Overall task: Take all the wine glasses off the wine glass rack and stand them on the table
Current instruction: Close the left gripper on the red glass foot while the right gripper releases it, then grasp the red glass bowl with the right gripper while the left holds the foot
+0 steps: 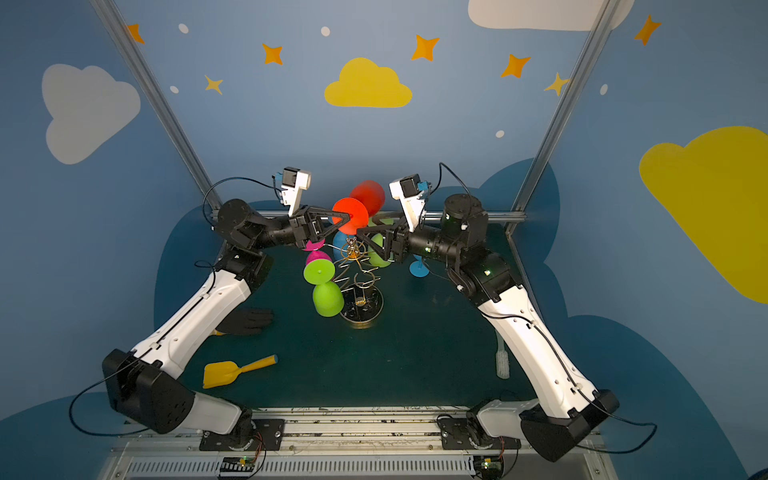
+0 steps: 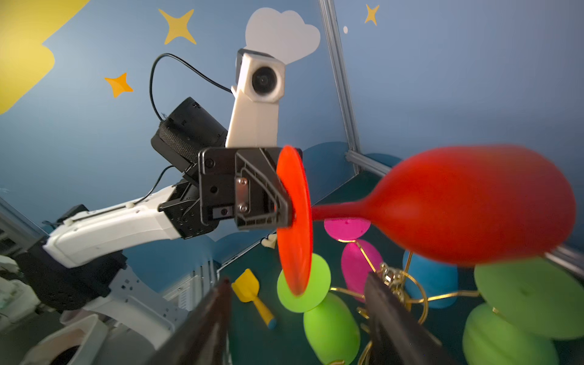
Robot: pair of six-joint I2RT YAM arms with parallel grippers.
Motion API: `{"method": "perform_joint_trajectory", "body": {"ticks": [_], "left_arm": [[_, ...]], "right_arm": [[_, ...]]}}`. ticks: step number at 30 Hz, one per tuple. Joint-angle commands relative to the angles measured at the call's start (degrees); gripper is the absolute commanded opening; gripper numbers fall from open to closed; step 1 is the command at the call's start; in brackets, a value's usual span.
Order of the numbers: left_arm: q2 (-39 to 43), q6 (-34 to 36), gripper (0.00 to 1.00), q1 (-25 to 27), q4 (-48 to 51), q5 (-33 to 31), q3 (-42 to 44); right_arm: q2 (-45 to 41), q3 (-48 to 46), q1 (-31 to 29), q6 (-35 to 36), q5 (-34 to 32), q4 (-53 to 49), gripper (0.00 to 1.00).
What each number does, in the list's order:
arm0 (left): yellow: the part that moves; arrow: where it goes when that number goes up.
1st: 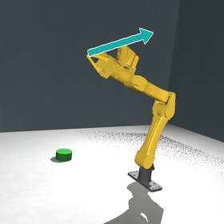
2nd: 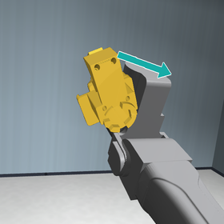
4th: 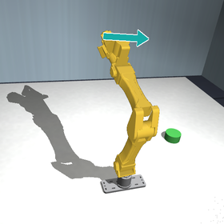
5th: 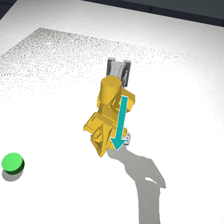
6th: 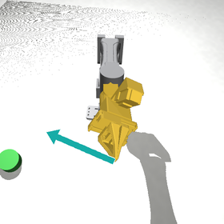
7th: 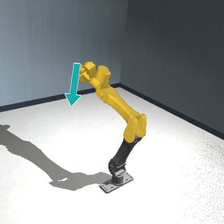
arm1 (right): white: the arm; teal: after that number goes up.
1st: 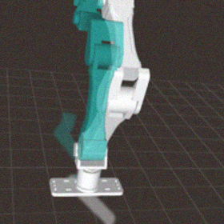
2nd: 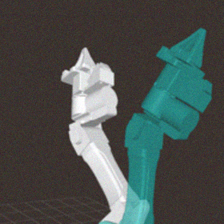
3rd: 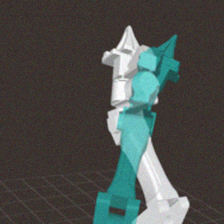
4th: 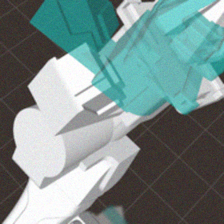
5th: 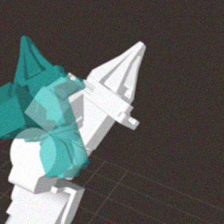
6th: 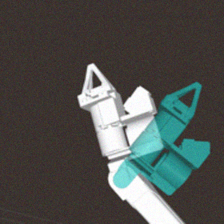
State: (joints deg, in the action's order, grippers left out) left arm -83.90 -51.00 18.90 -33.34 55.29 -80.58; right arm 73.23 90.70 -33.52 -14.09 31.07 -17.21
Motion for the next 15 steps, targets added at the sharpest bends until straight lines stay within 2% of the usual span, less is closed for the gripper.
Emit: {"method": "perform_joint_trajectory", "body": {"ticks": [1,4,7,12,15], "left_arm": [[0.57,-8.47,0.03,-2.43,-7.26,-1.37,-0.82],[-0.63,-15.35,0.03,-3.65,-11.64,-0.63,-1.66],[-1.74,-19.31,0.03,-4.68,-9.85,-0.02,-3.52],[-2.50,-23.47,0.03,-5.73,-9.20,1.75,-4.24],[-2.41,-24.14,0.03,-5.94,-8.51,2.31,-4.32]], "right_arm": [[-4.89,-3.78,0.26,3.64,-6.62,1.41,0.79],[-8.39,-9.25,0.47,8.20,-10.28,4.04,0.82],[-10.60,-13.50,0.51,13.97,-14.15,6.90,0.84],[-11.90,-20.14,0.74,23.32,-17.15,16.57,0.89],[-10.73,-21.68,1.09,26.78,-16.17,21.28,0.90]]}}
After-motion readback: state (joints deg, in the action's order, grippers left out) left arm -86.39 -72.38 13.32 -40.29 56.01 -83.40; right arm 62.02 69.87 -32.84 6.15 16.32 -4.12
